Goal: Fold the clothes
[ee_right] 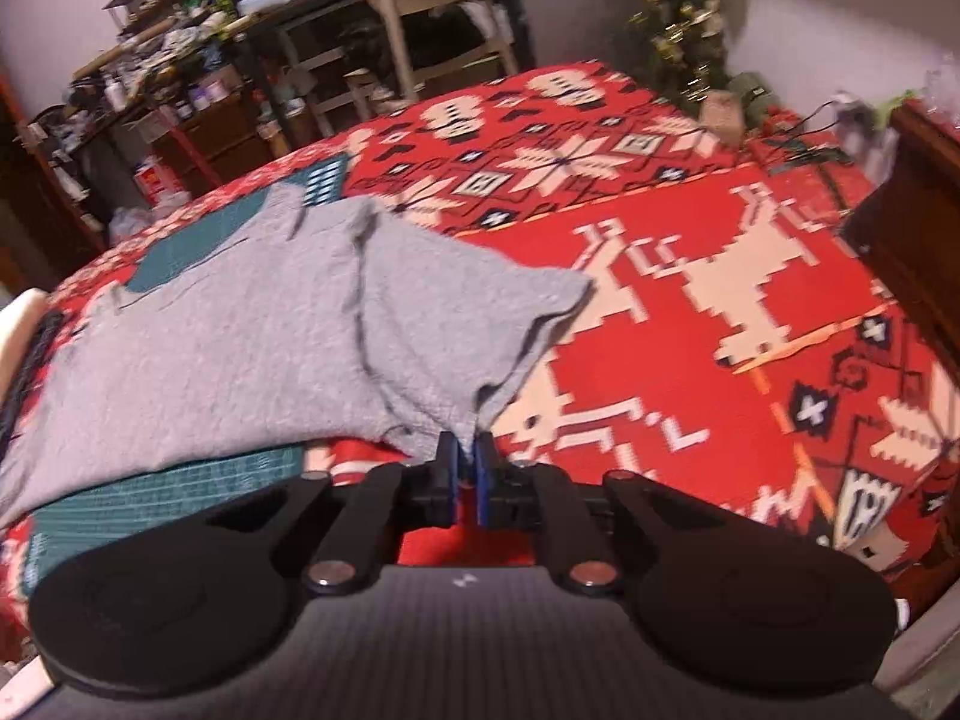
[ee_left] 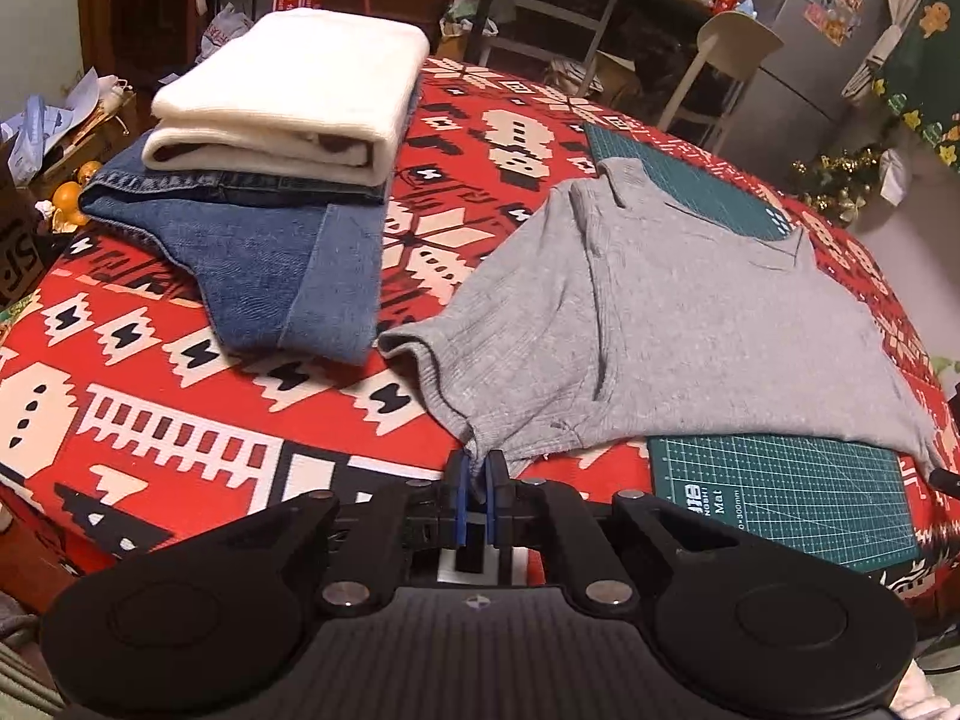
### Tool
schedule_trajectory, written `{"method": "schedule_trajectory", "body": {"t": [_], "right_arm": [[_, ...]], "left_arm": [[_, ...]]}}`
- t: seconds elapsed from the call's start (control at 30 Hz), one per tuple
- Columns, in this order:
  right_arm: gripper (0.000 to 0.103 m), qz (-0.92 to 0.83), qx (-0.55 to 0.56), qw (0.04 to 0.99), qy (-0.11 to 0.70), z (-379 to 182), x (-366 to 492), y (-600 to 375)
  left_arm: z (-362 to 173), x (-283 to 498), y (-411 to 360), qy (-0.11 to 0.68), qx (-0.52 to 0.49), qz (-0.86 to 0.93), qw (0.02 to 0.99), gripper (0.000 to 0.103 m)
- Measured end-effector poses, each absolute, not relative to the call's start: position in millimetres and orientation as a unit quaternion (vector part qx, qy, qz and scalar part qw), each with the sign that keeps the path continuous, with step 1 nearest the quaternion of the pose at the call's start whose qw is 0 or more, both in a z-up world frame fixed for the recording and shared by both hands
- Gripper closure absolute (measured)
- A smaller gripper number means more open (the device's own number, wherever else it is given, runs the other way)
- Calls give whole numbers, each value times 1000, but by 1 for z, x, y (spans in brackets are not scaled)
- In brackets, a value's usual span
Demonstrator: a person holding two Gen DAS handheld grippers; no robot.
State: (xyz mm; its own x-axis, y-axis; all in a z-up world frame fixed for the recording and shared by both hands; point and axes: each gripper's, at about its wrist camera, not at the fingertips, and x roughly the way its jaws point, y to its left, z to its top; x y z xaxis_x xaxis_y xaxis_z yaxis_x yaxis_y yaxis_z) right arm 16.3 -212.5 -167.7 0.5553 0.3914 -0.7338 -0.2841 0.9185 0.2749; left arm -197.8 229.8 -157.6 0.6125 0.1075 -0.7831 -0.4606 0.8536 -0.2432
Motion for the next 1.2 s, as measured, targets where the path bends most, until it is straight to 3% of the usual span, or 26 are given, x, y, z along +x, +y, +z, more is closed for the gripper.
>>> {"method": "schedule_trajectory", "body": {"t": [0.1, 0.13, 0.47, 0.57, 0.67, 0.7, 1.03, 1.2], "right_arm": [[80, 185, 64, 891, 410, -158, 19, -218], [79, 180, 68, 894, 404, -155, 23, -221], [73, 132, 12, 907, 399, -166, 92, -215], [75, 138, -20, 904, 405, -174, 100, -203], [96, 145, -53, 905, 396, -175, 94, -192], [97, 148, -58, 905, 395, -175, 93, -189], [98, 131, -48, 911, 389, -175, 127, -201], [87, 131, -43, 912, 387, -175, 122, -200]], "left_arm": [[-154, -200, 231, 402, -216, 162, 875, 78], [-152, -201, 232, 399, -215, 162, 877, 74], [-147, -201, 240, 402, -216, 178, 872, 71], [-146, -200, 240, 404, -213, 182, 871, 71], [-145, -198, 240, 408, -210, 185, 869, 71], [-145, -197, 241, 410, -211, 184, 868, 71], [-139, -194, 241, 413, -205, 183, 868, 71], [-139, -195, 243, 407, -202, 185, 871, 71]]}}
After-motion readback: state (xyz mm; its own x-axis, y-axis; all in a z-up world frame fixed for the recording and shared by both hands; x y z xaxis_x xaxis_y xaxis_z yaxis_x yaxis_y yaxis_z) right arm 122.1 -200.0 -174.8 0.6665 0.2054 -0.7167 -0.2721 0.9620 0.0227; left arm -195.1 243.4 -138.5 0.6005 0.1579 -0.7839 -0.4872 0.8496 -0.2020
